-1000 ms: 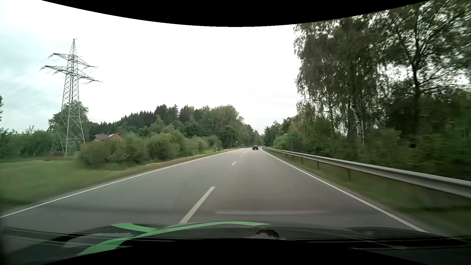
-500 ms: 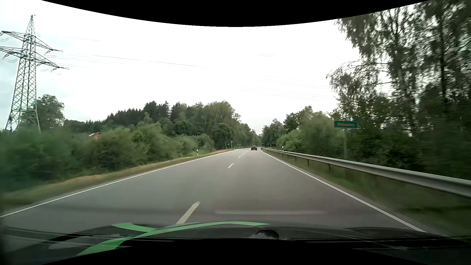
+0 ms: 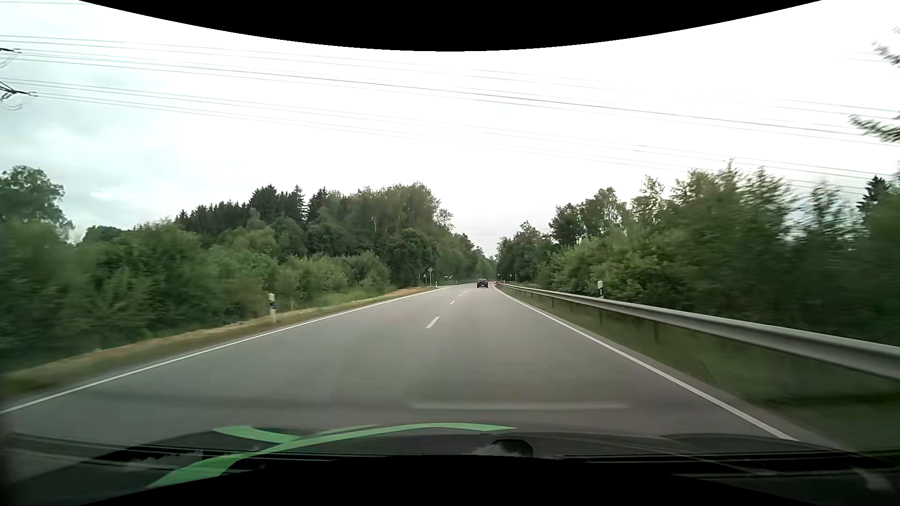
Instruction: Follow the waypoints while adhering to traffic rules and regulations
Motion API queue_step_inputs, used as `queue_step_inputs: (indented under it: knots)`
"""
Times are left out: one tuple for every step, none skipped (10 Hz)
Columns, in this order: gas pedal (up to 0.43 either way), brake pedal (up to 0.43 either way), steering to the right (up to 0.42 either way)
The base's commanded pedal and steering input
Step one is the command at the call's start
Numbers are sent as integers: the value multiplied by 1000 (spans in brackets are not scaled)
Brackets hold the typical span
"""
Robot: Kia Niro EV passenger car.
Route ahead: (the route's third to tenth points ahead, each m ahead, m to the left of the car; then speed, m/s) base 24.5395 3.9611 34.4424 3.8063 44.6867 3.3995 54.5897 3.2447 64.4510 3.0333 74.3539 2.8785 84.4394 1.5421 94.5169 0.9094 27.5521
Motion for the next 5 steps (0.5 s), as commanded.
queue_step_inputs:
  knots:
    - [240,0,4]
    - [240,0,4]
    - [260,0,4]
    - [268,0,4]
    - [268,0,3]
